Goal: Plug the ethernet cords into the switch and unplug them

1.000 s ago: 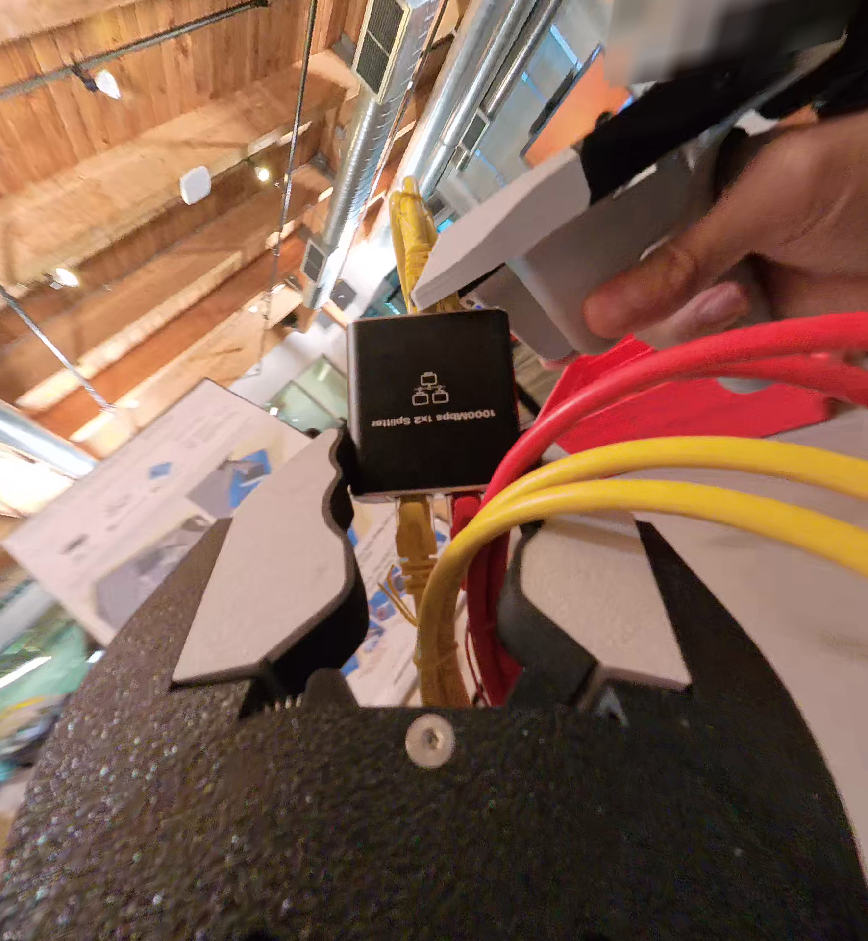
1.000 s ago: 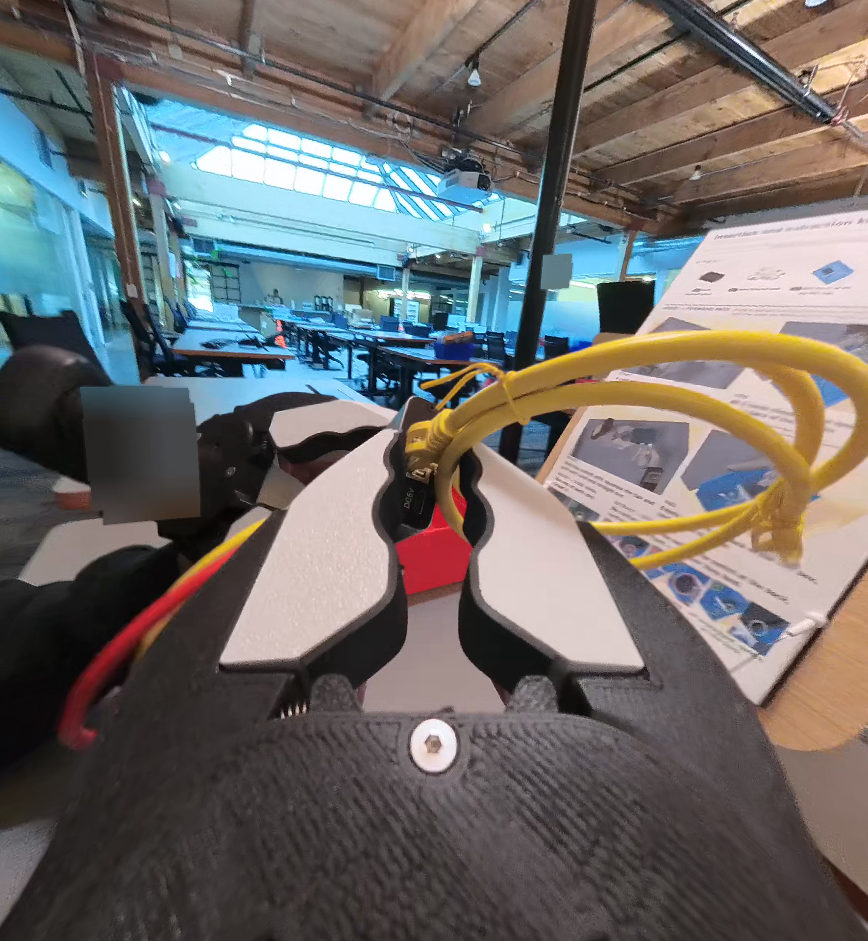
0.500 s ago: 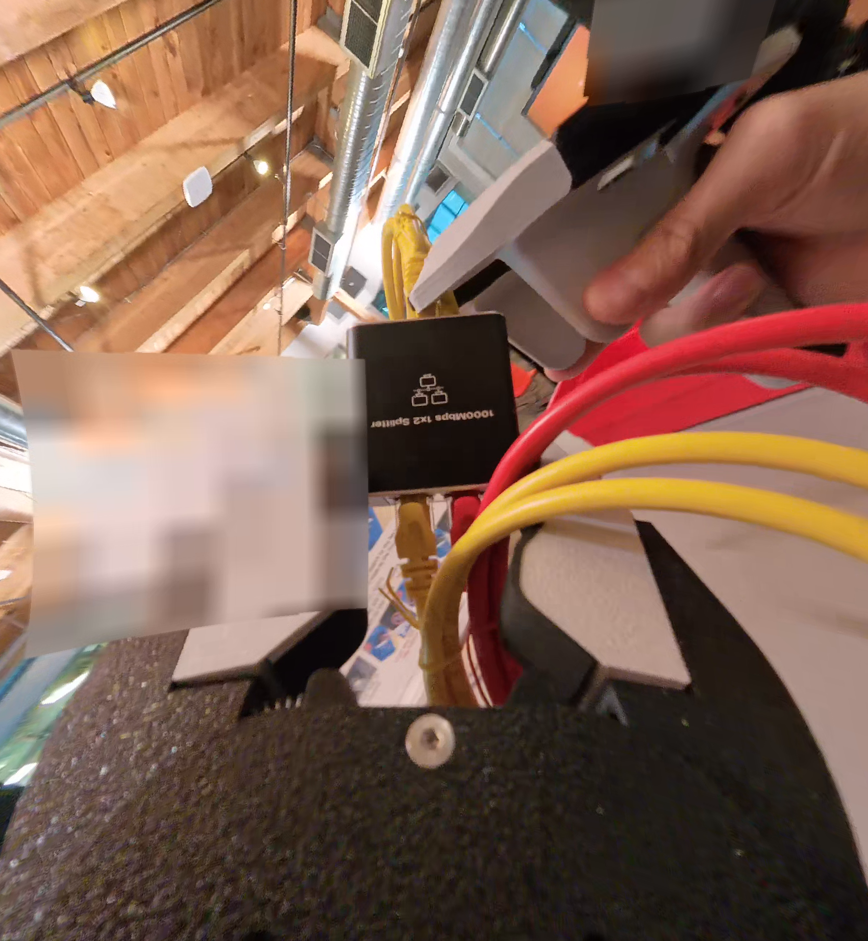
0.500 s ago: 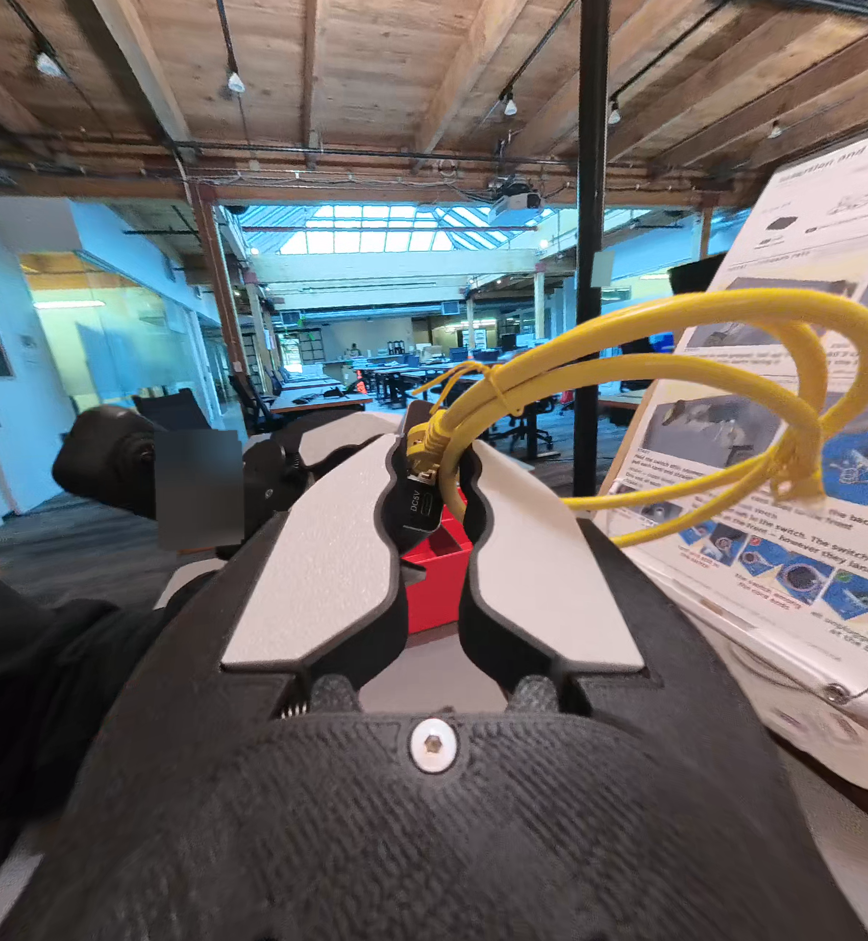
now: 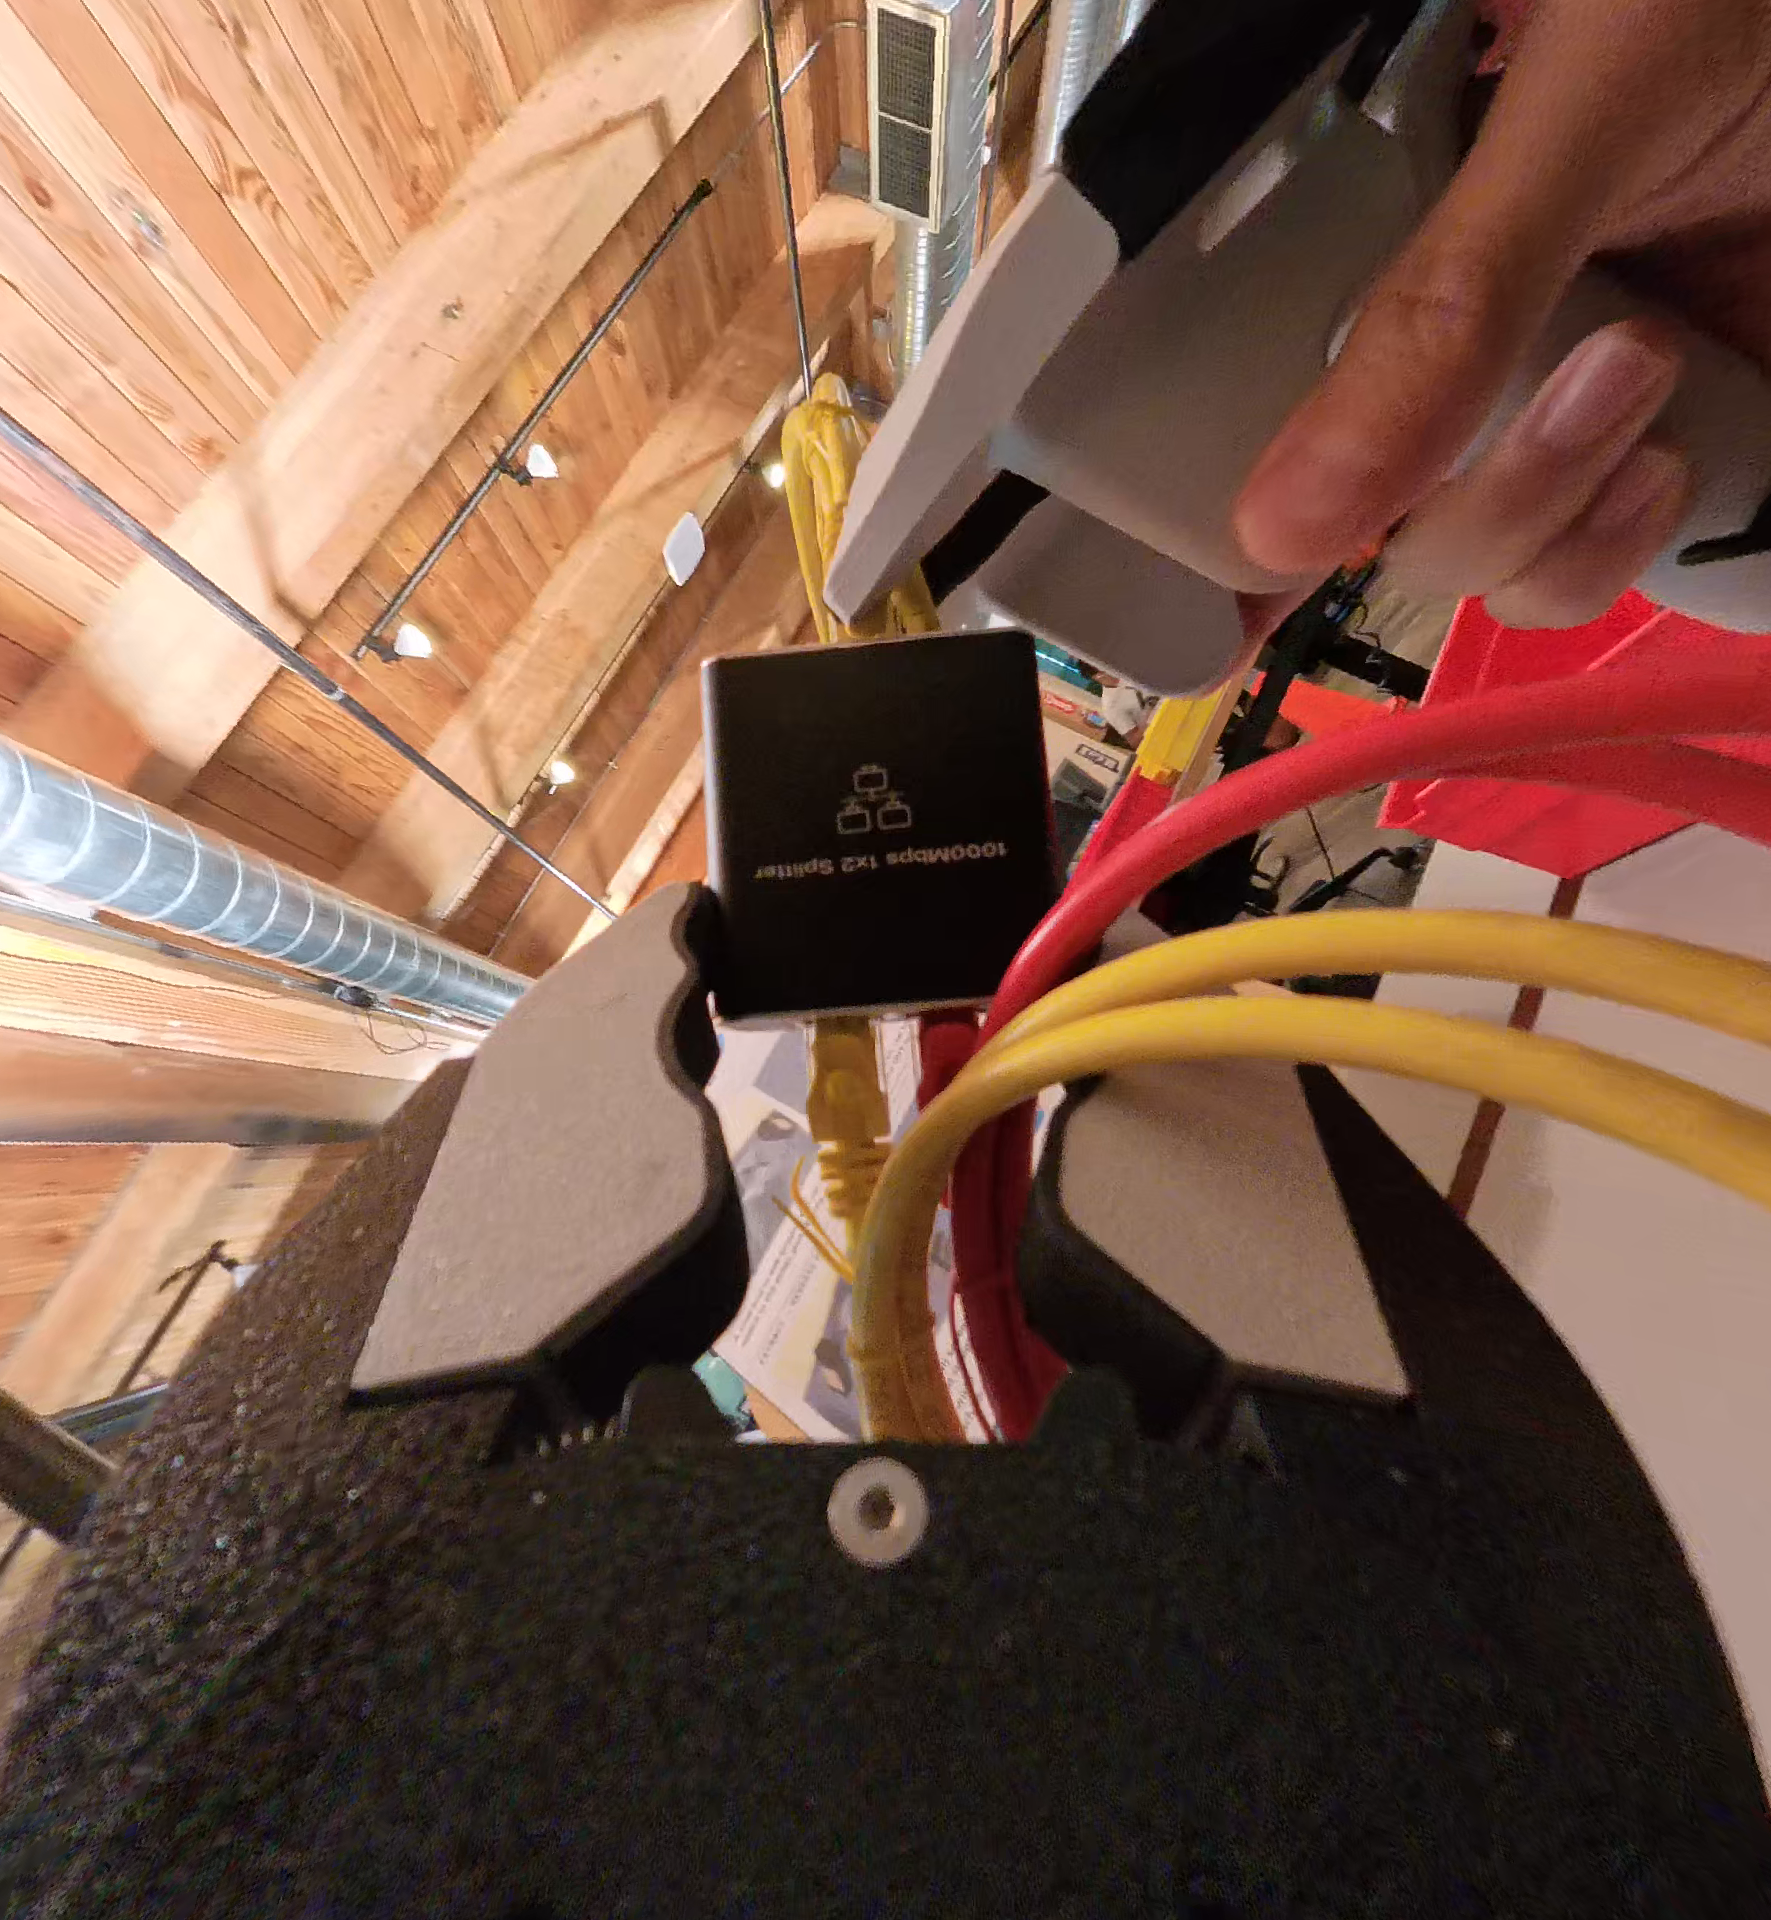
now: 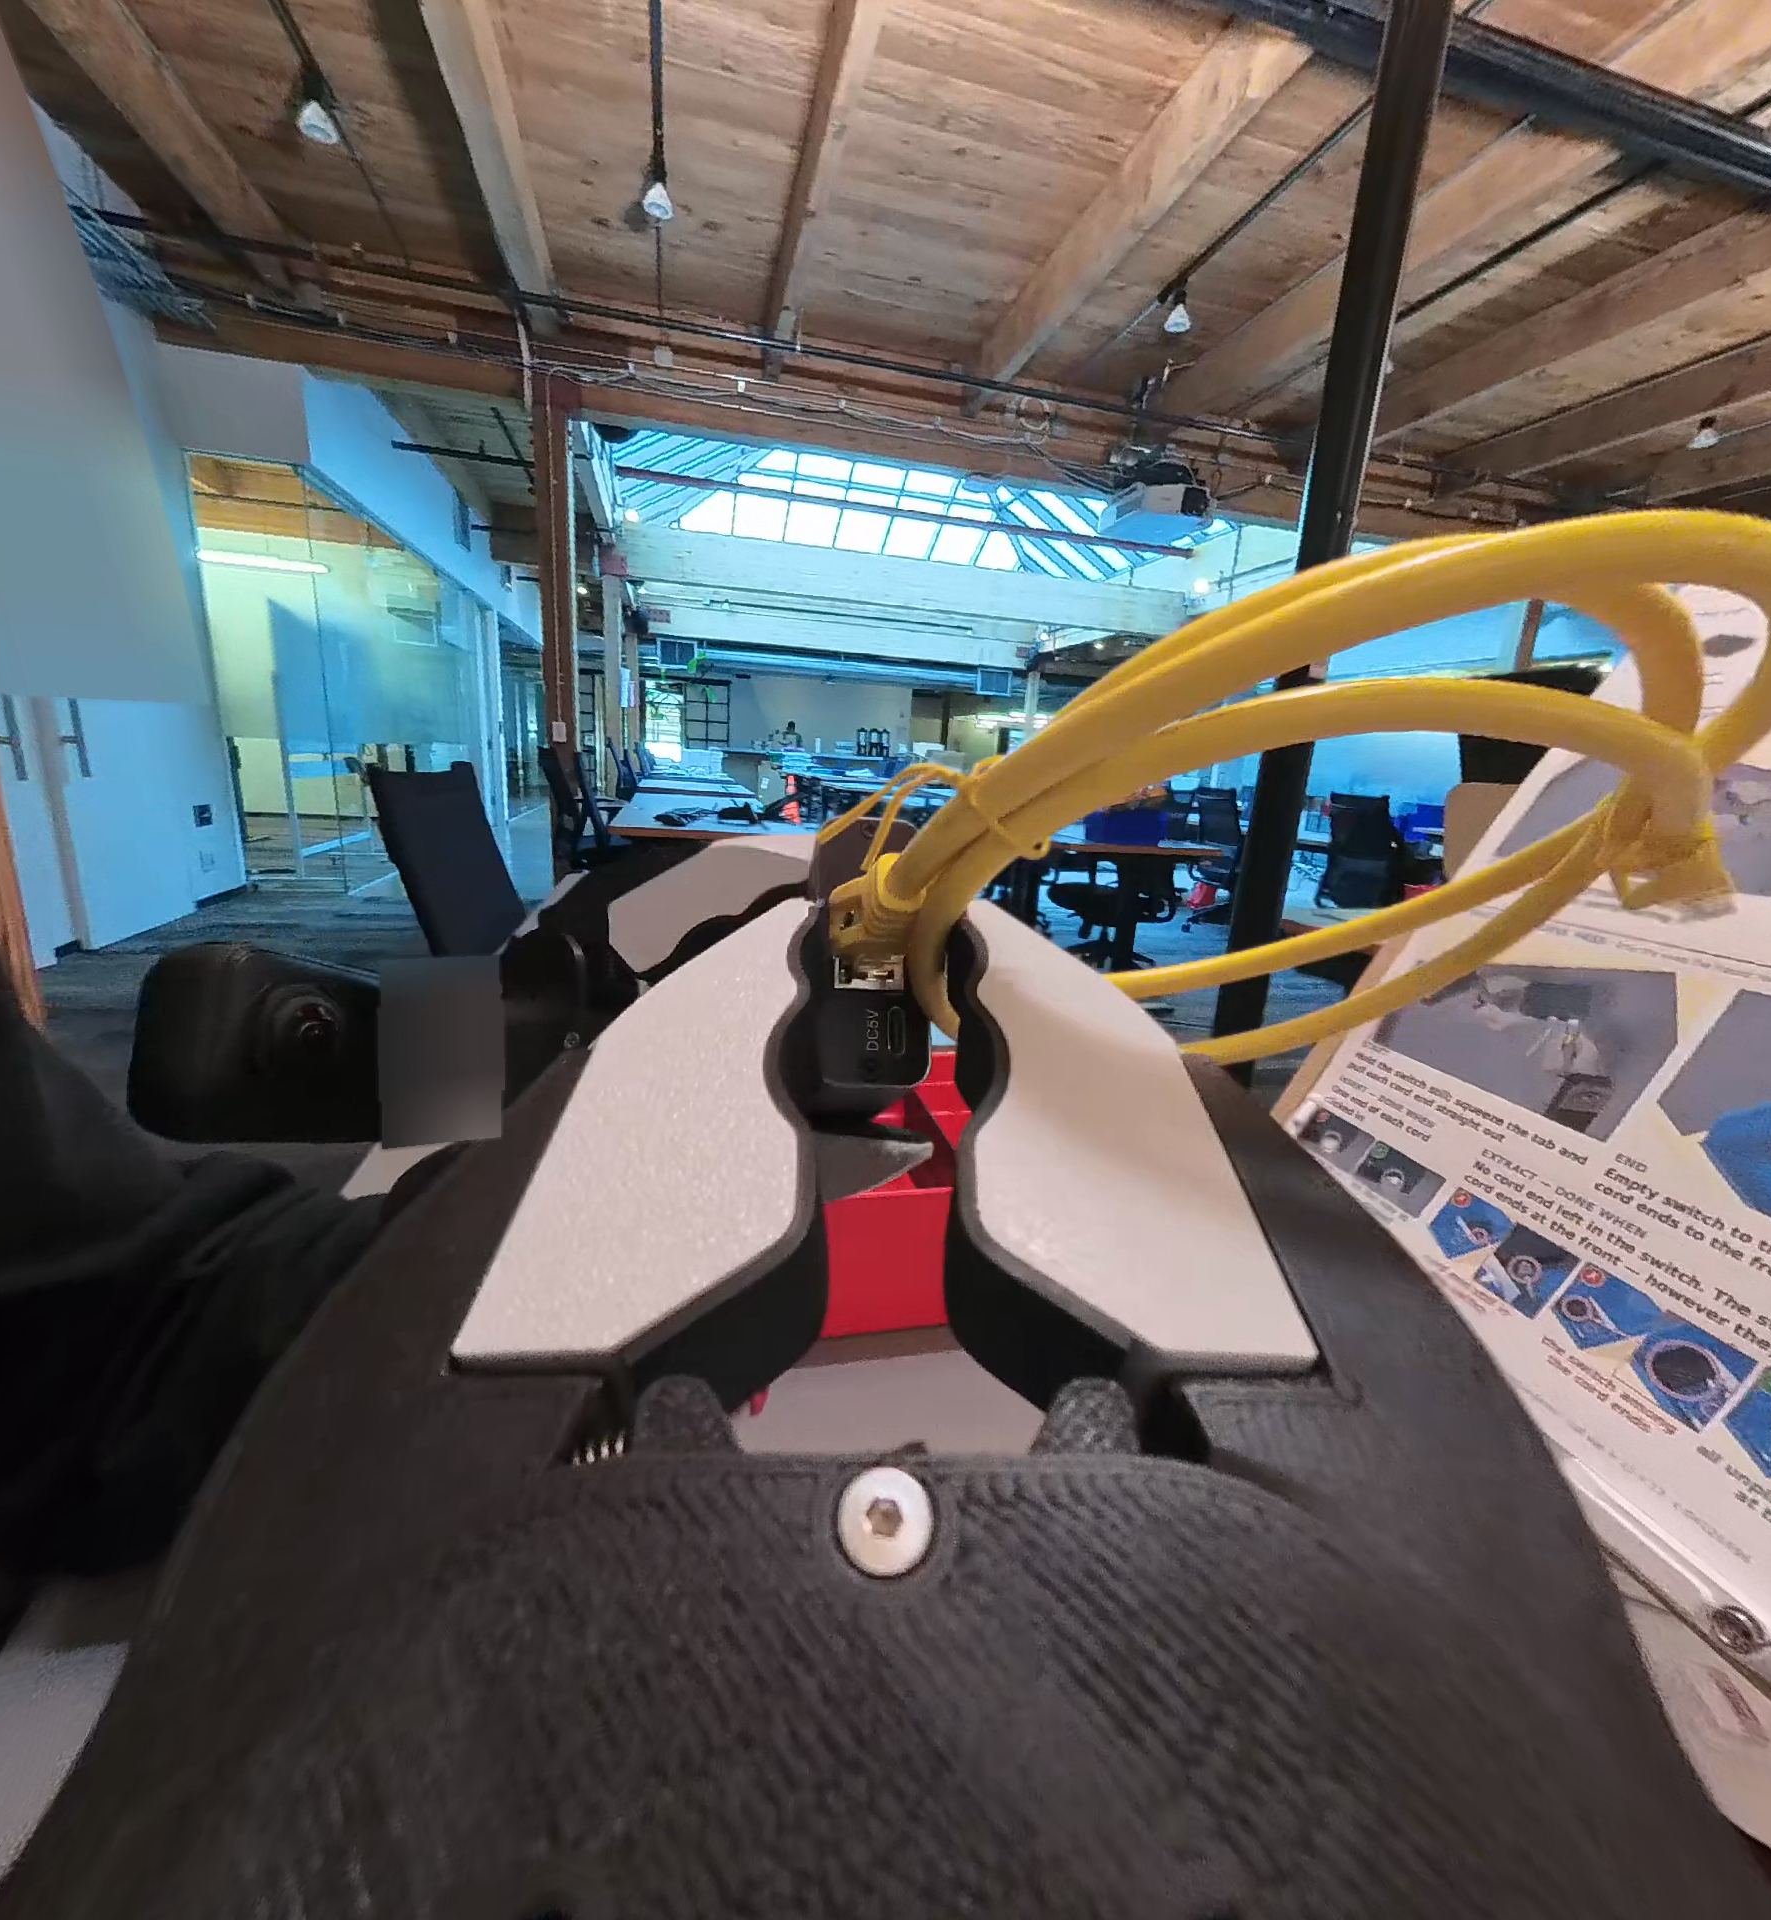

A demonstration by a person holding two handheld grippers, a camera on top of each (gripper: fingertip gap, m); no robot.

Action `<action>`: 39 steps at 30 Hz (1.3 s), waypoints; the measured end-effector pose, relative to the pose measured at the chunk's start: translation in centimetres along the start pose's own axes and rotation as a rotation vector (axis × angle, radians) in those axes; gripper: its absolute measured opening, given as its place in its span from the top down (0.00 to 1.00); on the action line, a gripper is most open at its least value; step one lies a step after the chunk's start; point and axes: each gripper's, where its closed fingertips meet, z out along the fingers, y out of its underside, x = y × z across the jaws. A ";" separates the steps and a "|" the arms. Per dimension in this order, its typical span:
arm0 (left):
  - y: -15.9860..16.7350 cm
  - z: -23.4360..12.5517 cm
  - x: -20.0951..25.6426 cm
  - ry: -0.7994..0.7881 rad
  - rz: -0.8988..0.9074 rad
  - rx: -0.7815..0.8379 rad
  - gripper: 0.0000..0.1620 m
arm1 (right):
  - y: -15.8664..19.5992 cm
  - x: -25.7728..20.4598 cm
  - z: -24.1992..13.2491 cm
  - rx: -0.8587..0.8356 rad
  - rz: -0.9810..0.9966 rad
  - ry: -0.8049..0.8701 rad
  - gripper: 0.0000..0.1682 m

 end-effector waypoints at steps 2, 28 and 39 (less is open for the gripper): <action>-0.4 -0.1 -0.3 -0.008 0.017 0.011 0.61 | -0.3 -0.4 -0.1 0.011 0.002 -0.020 0.87; -2.9 -1.2 -1.8 -0.102 0.199 0.085 0.61 | -1.4 -2.9 -0.7 0.054 -0.086 -0.162 0.85; -3.1 -1.2 -1.6 -0.105 0.259 0.088 0.61 | -1.0 -3.1 -1.0 0.017 -0.156 -0.165 0.85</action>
